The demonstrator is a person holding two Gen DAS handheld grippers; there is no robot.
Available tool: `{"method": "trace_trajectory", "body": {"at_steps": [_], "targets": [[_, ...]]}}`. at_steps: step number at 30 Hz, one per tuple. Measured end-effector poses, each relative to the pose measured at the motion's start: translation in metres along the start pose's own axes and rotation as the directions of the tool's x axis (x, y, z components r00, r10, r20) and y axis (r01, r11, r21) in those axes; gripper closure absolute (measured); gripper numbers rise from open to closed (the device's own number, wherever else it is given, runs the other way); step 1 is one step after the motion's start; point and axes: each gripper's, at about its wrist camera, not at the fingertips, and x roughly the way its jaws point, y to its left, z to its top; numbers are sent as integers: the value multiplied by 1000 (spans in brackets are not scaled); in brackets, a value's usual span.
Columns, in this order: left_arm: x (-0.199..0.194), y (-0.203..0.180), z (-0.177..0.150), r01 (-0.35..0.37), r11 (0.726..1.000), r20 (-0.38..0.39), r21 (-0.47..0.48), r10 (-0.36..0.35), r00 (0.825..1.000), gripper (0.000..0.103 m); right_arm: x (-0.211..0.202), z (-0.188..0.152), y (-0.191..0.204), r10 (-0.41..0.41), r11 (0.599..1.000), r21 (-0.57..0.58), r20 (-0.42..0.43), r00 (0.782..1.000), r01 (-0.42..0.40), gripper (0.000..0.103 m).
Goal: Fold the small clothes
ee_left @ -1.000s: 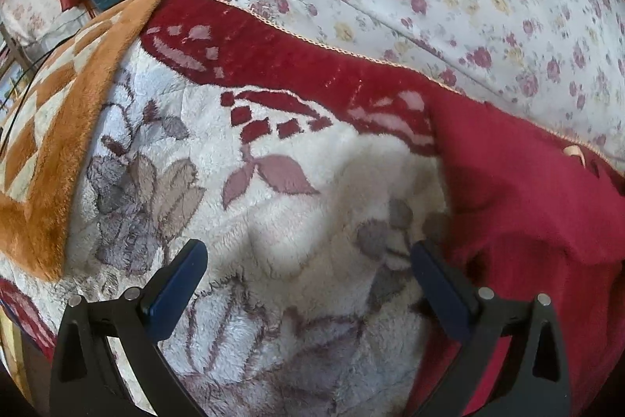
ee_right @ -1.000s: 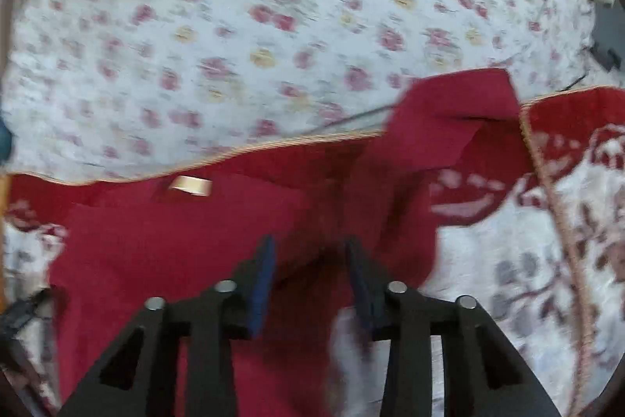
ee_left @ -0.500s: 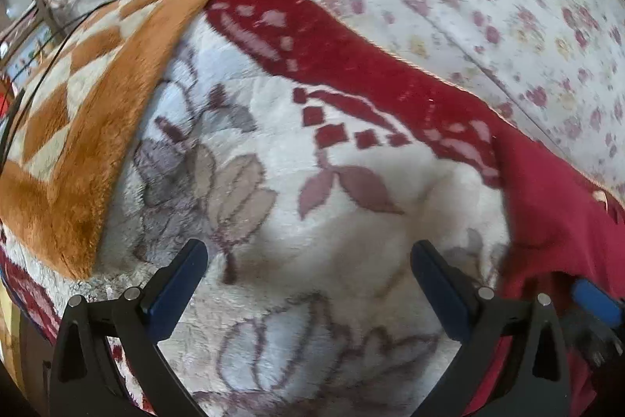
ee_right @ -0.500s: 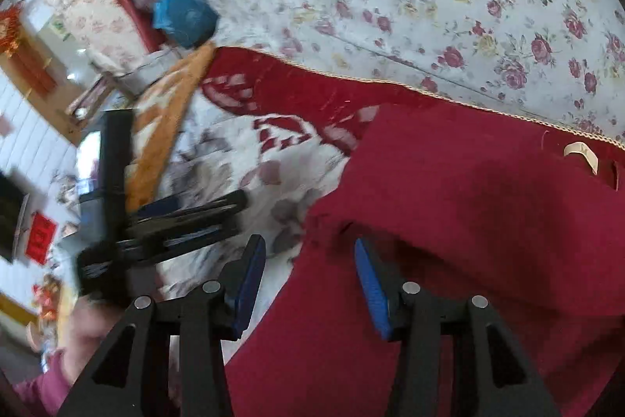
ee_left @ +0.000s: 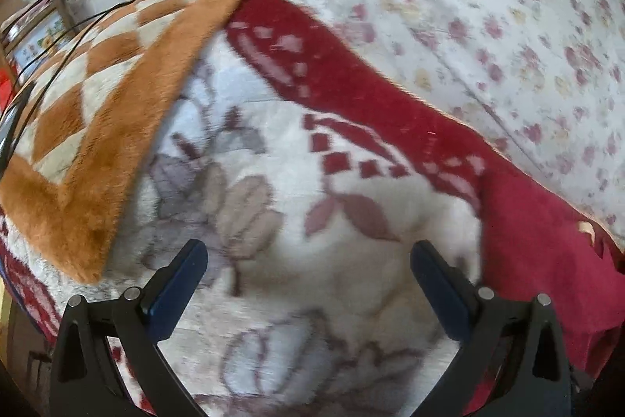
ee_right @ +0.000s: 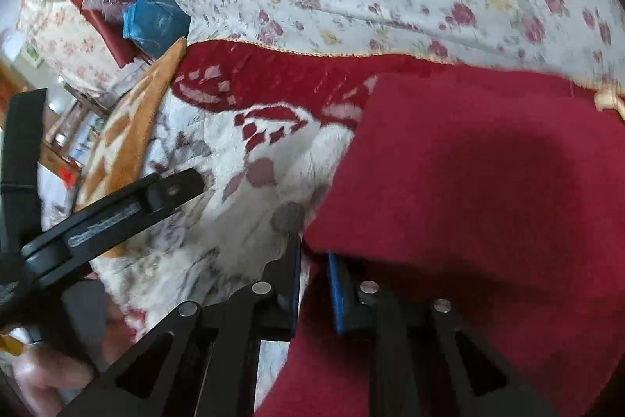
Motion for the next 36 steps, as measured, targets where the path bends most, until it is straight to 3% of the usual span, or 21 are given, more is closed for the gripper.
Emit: {"method": "trace_trajectory", "body": {"at_steps": [2,5,7,10,13,14,16,18,19,21,22,24,27,30,36], "targets": [[-4,-12,-1,34,999,14,38,-35,999,0,-24,-10,-1,-29,998,-49,17,999,29,67],[-11,-31,-5,96,992,35,85,-99,994,0,-80,-13,-22,-111,992,-38,138,984,117,62],[-12,-43,-8,152,983,20,106,-155,988,0,-113,-6,-46,-232,972,16,210,950,234,47],[-6,-61,-16,192,971,-19,139,-192,981,0,-133,4,-81,-452,891,72,214,866,447,44],[5,-79,-24,167,964,-58,208,-158,986,0,-127,6,-123,-600,800,110,127,790,590,44],[8,-83,-26,149,963,-68,224,-137,988,0,-121,4,-138,-623,781,130,77,779,611,44],[18,-89,-32,126,962,-100,242,-105,989,0,-117,-3,-159,-575,812,157,53,817,561,44],[23,-90,-34,139,961,-127,240,-111,986,0,-125,-5,-154,-551,832,127,72,832,540,44],[23,-89,-34,140,962,-124,236,-113,986,0,-135,-5,-153,-523,849,132,76,849,511,44],[20,-89,-34,136,960,-114,244,-110,987,0,-162,-5,-158,-487,868,183,125,864,463,41],[18,-88,-33,134,961,-107,240,-111,988,0,-175,-5,-163,-498,860,209,145,855,466,38],[11,-85,-31,136,966,-91,220,-118,989,0,-206,-3,-182,-551,824,270,184,814,497,29],[0,-80,-28,152,968,-55,198,-144,988,0,-240,4,-224,-634,750,382,181,752,540,26],[-4,-78,-26,141,972,-30,188,-138,990,0,-258,17,-272,-657,701,489,157,738,520,26],[7,-77,-21,131,974,-47,186,-124,991,0,-242,58,-334,-674,655,551,117,729,517,25]]}}
